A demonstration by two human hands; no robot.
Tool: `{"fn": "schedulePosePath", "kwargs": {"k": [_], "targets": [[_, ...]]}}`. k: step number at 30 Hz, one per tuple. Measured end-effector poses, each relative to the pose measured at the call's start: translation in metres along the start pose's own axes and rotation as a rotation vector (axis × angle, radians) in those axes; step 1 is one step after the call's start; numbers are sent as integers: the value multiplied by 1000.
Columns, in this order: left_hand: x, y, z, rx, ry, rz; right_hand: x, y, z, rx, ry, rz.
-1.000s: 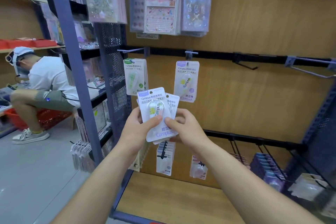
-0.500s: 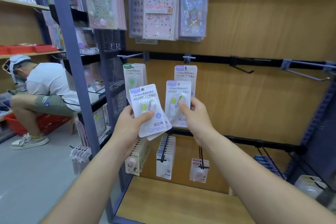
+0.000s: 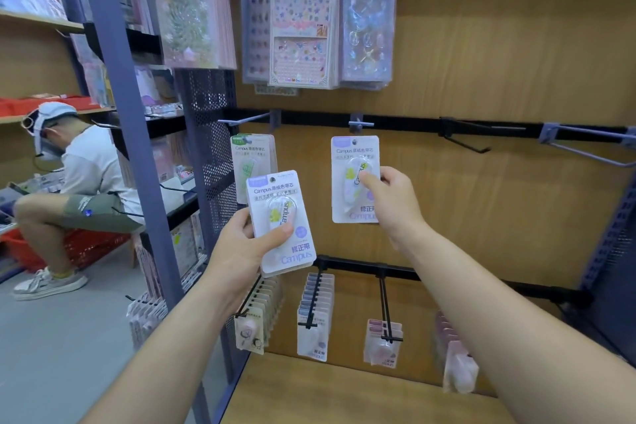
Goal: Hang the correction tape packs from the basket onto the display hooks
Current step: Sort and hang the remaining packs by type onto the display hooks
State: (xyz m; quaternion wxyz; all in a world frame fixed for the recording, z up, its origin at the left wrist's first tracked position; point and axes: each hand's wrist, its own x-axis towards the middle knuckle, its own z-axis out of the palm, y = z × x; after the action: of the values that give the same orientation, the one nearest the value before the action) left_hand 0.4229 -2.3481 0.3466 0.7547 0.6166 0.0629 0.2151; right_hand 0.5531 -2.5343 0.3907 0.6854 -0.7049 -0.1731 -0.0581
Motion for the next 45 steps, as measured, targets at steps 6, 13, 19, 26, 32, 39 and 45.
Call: {"fn": "schedulePosePath", "kwargs": {"k": [6,13,19,26,32,39,45], "targets": [[3,0,1,-21,-3,10,8,0,2,-38,13,17],[5,7,11,59,-11,31,-9,11,1,-402,239,2],[0,6,33,100,-95,11,-45,10,9,-10,-282,86],[0,5,54,155,-130,30,-39,5,-8,48,-269,128],[19,8,55,219,-98,59,-39,13,-40,144,-45,107],[47,37,82,318,-121,151,-47,18,-71,99,-32,86],[56,37,87,348,-127,170,-48,18,-82,77,-38,103]]}}
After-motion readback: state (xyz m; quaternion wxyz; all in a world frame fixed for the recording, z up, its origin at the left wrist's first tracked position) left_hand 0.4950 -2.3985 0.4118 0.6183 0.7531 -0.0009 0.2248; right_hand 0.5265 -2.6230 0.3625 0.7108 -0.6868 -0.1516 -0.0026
